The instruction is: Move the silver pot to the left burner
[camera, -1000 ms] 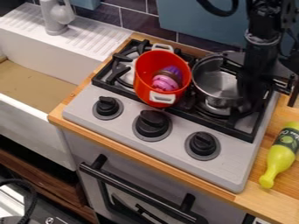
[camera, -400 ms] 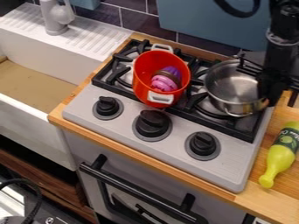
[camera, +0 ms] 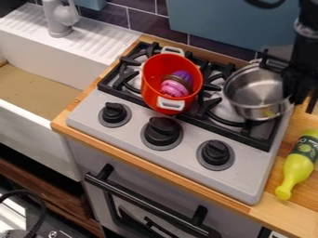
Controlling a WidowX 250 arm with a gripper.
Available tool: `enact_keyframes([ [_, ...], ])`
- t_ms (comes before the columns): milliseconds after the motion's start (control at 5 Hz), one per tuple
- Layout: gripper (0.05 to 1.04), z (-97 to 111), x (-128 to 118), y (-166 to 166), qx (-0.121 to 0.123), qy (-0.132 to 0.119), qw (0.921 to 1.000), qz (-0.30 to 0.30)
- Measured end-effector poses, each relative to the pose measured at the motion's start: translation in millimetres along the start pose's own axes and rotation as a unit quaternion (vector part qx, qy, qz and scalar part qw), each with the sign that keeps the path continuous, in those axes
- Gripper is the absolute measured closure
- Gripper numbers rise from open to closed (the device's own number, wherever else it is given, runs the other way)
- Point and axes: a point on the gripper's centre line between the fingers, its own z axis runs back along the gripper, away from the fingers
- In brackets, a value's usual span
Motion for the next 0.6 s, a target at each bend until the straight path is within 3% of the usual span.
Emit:
enact_keyframes([
  [400,1.029,23.8,0.3,11.8,0.022,-0.003,0.9995,0.022],
  [600,1.029,43.4,8.2,24.1,0.051,-0.03,0.9967,0.055],
])
